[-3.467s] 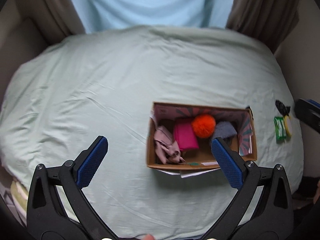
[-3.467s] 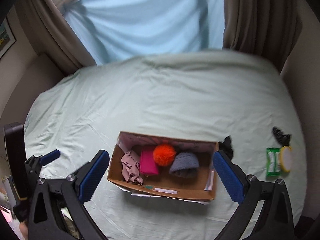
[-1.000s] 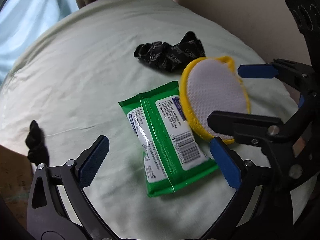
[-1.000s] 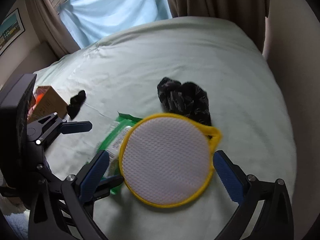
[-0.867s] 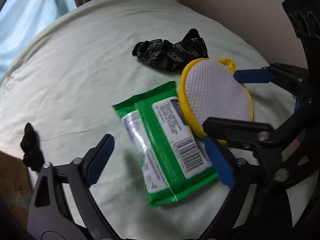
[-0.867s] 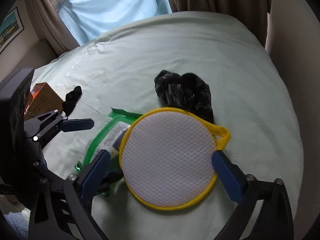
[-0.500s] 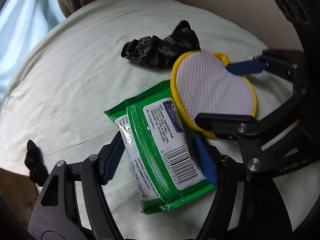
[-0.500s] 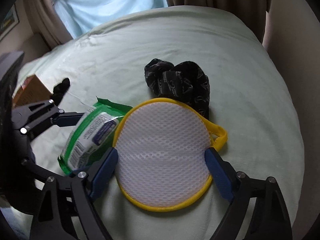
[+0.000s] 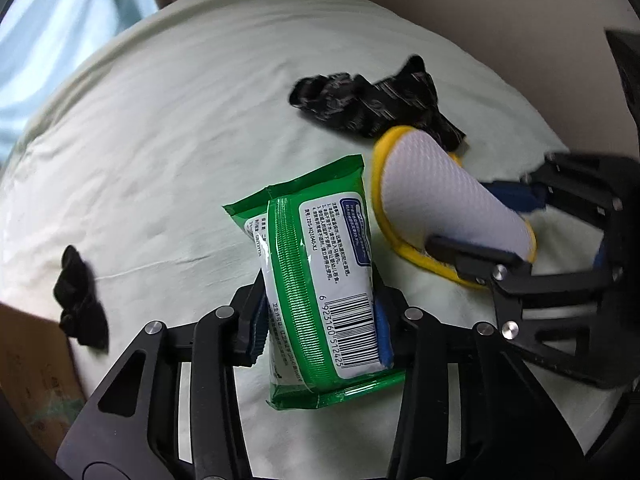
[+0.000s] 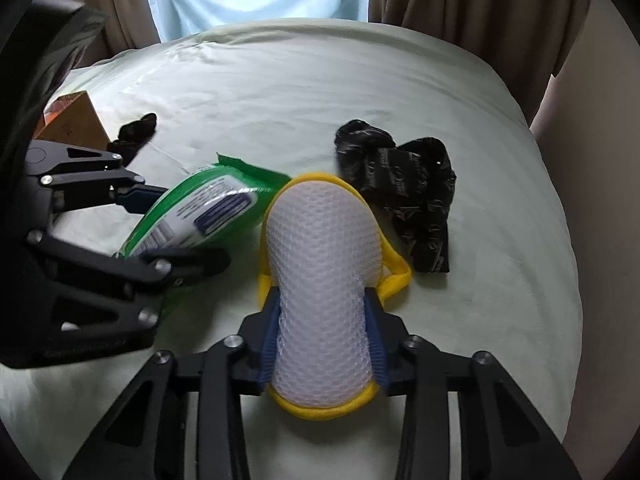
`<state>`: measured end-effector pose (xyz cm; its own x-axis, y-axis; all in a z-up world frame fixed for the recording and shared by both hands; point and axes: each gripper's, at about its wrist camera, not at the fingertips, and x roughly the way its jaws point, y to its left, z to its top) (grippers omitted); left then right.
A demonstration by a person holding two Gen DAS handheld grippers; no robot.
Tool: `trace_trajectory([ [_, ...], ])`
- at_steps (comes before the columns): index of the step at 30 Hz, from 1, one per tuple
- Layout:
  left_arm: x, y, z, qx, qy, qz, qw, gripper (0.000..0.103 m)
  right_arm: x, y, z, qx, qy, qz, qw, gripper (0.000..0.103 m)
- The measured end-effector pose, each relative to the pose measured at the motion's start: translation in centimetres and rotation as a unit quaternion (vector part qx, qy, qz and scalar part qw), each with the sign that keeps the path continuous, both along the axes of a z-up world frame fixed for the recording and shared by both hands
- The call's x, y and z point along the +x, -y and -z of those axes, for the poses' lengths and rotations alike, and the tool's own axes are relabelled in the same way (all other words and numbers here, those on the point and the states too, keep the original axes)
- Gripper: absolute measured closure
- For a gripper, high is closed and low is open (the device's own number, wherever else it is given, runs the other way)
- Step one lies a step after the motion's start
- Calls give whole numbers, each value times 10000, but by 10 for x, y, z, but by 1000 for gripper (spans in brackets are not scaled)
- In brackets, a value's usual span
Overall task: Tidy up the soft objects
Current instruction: 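Grasp the green wipes packet with the left tool while the right tool grasps the yellow-rimmed pad, then carry the green packet and yellow-rimmed pad into the box and release both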
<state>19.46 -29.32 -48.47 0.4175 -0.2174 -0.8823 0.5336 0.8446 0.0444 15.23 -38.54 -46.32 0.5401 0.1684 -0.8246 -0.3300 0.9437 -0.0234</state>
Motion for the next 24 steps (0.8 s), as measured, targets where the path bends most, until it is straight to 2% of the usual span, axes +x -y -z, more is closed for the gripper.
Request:
trace_trajectory([
  [5,-4,-8,-22,-88,121,-72,9999,65,-9,-2,-18,238,-24,245,9994,70],
  [9,-9,-15,-52,-255,172,-137,9994,66,-19,-2,-48,341,27,489,9982,70],
  [18,-31,-36,-154,-560,534,-200,9968,66,-43,-10,-157,504,425,1012,9927,70],
  [24,-47,-78,-232,-798,675,-446,9935,66,-63,-38,-233,607,663,1277,9877,70],
])
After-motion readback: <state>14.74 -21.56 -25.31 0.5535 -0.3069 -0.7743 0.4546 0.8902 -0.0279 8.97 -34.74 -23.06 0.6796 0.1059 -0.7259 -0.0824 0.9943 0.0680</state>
